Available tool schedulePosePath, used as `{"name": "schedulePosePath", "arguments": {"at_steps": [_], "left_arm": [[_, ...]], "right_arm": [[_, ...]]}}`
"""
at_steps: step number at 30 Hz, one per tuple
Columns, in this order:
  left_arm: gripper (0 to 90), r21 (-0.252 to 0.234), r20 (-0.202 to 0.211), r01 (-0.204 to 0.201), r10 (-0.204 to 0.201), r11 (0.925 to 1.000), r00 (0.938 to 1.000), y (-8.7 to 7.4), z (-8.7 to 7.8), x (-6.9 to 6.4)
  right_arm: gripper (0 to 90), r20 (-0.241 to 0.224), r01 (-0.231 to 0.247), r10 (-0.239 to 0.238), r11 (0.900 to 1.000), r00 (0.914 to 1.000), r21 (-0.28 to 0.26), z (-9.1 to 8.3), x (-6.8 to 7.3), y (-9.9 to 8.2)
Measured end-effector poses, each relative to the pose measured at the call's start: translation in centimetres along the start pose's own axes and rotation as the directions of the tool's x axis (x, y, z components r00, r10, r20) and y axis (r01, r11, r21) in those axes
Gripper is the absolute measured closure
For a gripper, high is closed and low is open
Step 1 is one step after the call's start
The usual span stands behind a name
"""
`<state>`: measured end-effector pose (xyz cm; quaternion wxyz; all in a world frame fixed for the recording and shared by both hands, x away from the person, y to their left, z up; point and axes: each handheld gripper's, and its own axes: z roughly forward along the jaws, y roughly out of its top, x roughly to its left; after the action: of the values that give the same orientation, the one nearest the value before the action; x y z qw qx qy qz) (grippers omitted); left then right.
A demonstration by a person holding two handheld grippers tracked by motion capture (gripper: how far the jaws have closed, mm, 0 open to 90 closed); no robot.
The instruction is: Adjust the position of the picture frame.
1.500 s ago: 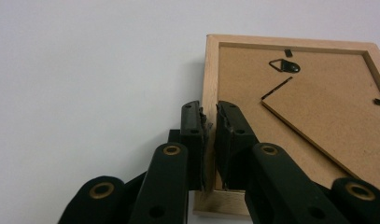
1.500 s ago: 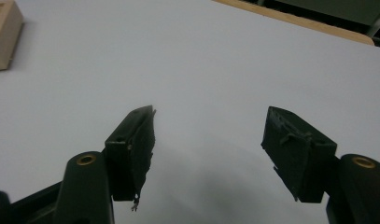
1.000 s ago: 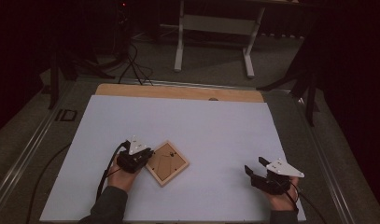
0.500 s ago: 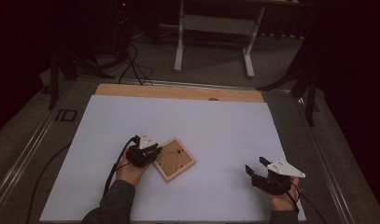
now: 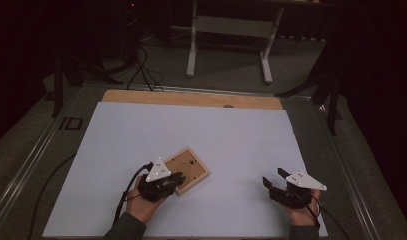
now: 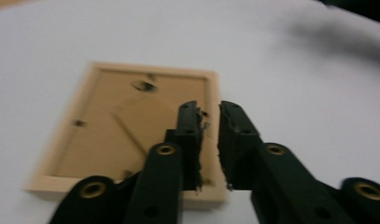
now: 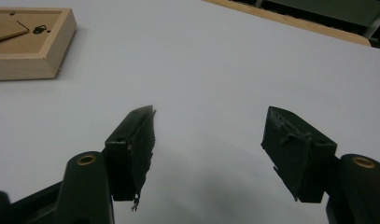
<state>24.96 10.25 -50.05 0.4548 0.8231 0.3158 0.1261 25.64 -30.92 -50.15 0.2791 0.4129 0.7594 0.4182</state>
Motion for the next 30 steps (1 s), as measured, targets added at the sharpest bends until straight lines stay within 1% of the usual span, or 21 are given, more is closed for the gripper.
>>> {"name": "schedulePosePath", "arguments": {"at_steps": [1,3,6,9,10,11,13,15,16,19,22,24,30], "left_arm": [[81.2,0.003,0.017,-0.007,0.007,1.0000,0.9998,-0.3,0.0,-0.3],[84.4,0.001,0.036,-0.004,0.004,1.0000,0.9993,-0.9,0.1,-0.9],[88.6,0.047,0.027,-0.023,0.022,0.9986,0.9994,-1.7,0.5,-1.4],[89.3,0.084,0.021,-0.037,0.036,0.9958,0.9991,-2.1,0.9,-1.6],[89.3,0.091,0.015,-0.042,0.040,0.9950,0.9991,-2.1,1.0,-1.7],[89.4,0.102,0.007,-0.054,0.054,0.9934,0.9985,-2.2,1.0,-1.8],[89.3,0.123,-0.018,-0.068,0.070,0.9901,0.9973,-2.2,1.1,-2.0],[89.3,0.138,-0.031,-0.063,0.068,0.9884,0.9972,-2.4,1.2,-1.9],[89.4,0.138,-0.028,-0.056,0.061,0.9889,0.9978,-2.5,1.2,-1.8],[89.4,0.161,-0.054,-0.074,0.083,0.9842,0.9951,-2.6,1.1,-1.8],[89.5,0.164,-0.064,-0.060,0.072,0.9845,0.9954,-2.6,1.0,-1.4],[89.4,0.162,-0.081,-0.045,0.059,0.9858,0.9950,-2.7,0.9,-1.0],[89.4,0.153,-0.123,-0.009,0.028,0.9881,0.9920,-2.7,0.5,0.3]], "right_arm": [[33.6,0.001,-0.001,0.001,1.0000,1.0000,-0.001,0.0,0.0,0.0],[33.6,0.001,-0.002,0.002,1.0000,1.0000,-0.004,-0.1,-0.1,0.0],[33.6,0.001,-0.004,0.004,1.0000,1.0000,-0.005,-0.1,-0.1,0.0],[33.6,0.002,-0.003,0.003,1.0000,1.0000,-0.007,-0.1,0.0,0.0],[33.6,0.003,-0.004,0.004,1.0000,1.0000,-0.007,-0.1,0.0,0.0],[33.6,0.004,-0.004,0.004,1.0000,1.0000,-0.008,-0.1,-0.1,0.0],[33.5,0.005,-0.007,0.007,0.9999,1.0000,-0.009,-0.1,-0.2,0.0],[33.5,0.005,-0.009,0.009,0.9999,0.9999,-0.010,-0.2,-0.2,0.0],[33.5,0.005,-0.010,0.010,0.9999,0.9999,-0.011,-0.2,-0.2,0.0],[33.5,0.005,-0.009,0.009,0.9999,0.9999,-0.012,-0.2,-0.3,-0.1],[33.5,0.004,-0.010,0.010,0.9999,0.9999,-0.013,-0.2,-0.3,-0.1],[33.5,0.005,-0.009,0.009,0.9999,0.9999,-0.013,-0.2,-0.3,-0.1],[33.5,0.004,-0.012,0.012,0.9999,0.9999,-0.011,-0.1,-0.3,-0.1]]}}
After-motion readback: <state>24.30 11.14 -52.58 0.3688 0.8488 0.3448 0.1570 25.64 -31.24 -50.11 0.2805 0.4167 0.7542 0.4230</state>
